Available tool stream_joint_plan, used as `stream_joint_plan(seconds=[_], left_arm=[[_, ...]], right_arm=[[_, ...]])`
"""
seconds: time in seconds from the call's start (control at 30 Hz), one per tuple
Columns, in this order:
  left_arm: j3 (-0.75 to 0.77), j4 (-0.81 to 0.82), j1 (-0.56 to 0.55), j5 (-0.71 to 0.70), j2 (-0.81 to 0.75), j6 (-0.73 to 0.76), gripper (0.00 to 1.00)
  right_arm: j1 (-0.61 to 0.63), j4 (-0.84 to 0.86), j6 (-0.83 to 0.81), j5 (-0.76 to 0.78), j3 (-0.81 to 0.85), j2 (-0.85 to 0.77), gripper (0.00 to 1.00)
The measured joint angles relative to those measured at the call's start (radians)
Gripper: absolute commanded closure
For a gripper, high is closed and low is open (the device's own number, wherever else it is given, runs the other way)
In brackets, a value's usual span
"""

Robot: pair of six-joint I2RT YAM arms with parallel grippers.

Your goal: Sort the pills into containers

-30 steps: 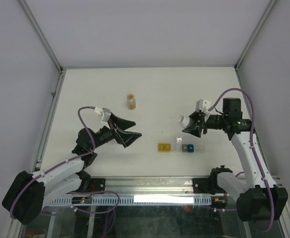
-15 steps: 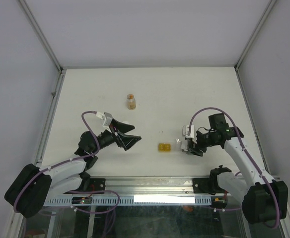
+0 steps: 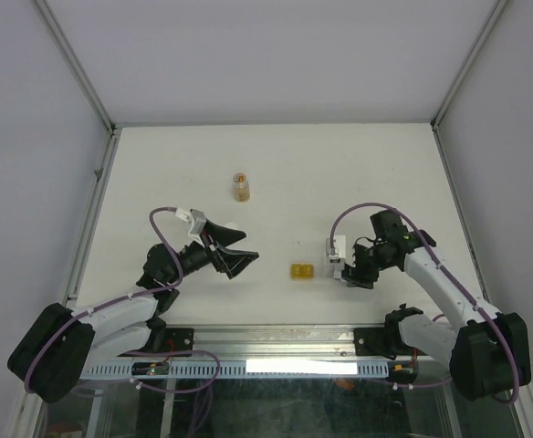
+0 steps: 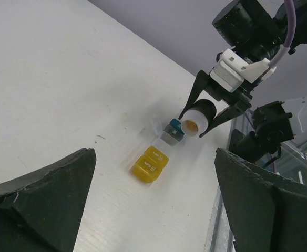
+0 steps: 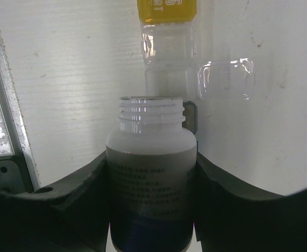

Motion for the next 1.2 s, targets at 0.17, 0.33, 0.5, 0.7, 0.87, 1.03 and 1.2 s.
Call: stream_joint_plan(seconds=[0.17, 0.33, 0.5, 0.7, 0.87, 1.03, 1.2], left_arm=[[0.000, -0.004, 0.000, -0.012, -0.015, 0.015, 0.01], [0.000, -0.010, 0.000, -0.013, -0.020, 0.018, 0.01], [0.000, -0.012, 0.000, -0.014, -0.029, 0.021, 0.01], [0.000, -0.014, 0.000, -0.014, -0.036, 0.025, 0.01], [-0.002, -0.022, 0.000, -0.015, -0.052, 0.028, 0.01], [-0.010, -0.028, 0.000, -0.016, -0.064, 0.030, 0.01], [-0.011, -0.035, 0.000, -0.016, -0.066, 0.033, 0.01]], right_arm=[[0.037, 0.021, 0.026, 0.046, 0.000, 0.030, 1.00], [0.061, 0.031, 0.045, 0.088, 0.000, 0.052, 1.00], [0.095, 0.031, 0.065, 0.134, 0.000, 0.066, 1.00], [0.137, 0.030, 0.091, 0.181, 0.016, 0.083, 1.00], [0.167, 0.029, 0.111, 0.217, 0.032, 0.094, 1.00], [0.190, 0.024, 0.128, 0.247, 0.048, 0.110, 1.00], [0.215, 0.018, 0.147, 0.273, 0.071, 0.118, 1.00]])
